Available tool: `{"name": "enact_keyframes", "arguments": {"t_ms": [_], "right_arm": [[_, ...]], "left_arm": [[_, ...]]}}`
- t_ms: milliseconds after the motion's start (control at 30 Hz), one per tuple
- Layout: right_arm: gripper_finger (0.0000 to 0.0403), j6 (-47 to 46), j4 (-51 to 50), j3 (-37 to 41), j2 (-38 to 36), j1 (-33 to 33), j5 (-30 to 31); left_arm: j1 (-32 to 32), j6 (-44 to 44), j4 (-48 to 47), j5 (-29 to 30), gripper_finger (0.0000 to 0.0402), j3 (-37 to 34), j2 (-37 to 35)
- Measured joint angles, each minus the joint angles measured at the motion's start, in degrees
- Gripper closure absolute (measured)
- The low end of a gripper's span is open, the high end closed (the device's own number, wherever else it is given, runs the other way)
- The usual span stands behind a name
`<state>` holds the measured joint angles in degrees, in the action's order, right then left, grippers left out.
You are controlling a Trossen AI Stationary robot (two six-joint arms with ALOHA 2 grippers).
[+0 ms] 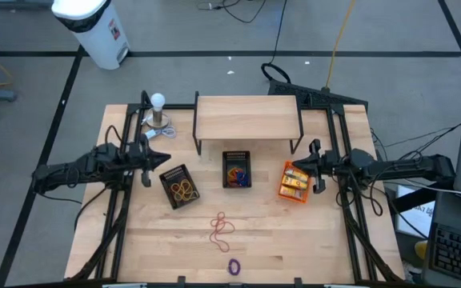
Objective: Pick & Place Office Desk Supplies
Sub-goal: Put the red rubber band into the left black basket
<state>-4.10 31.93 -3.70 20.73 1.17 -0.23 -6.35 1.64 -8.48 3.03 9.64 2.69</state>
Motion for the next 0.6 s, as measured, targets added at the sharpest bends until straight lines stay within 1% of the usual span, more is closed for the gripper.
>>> {"name": "enact_keyframes", "arguments": {"t_ms": [67, 267, 600], "right_arm": [[0.0399, 0.27, -0.01, 0.02, 0.0, 0.0, 0.0], [0.0399, 0.29, -0.05, 0.07, 0.0, 0.0, 0.0], [0.0399, 0.31, -0.92, 0.12, 0.0, 0.0, 0.18]], "left_arm": [[-0.01, 0.84, 1.29, 0.0, 0.0383, -1.67, 0.01], [0.0, 2.42, 9.68, -0.07, 0.0382, -7.19, 0.01], [0.0, 1.24, 10.12, -0.02, 0.0382, -8.69, 0.03]]}}
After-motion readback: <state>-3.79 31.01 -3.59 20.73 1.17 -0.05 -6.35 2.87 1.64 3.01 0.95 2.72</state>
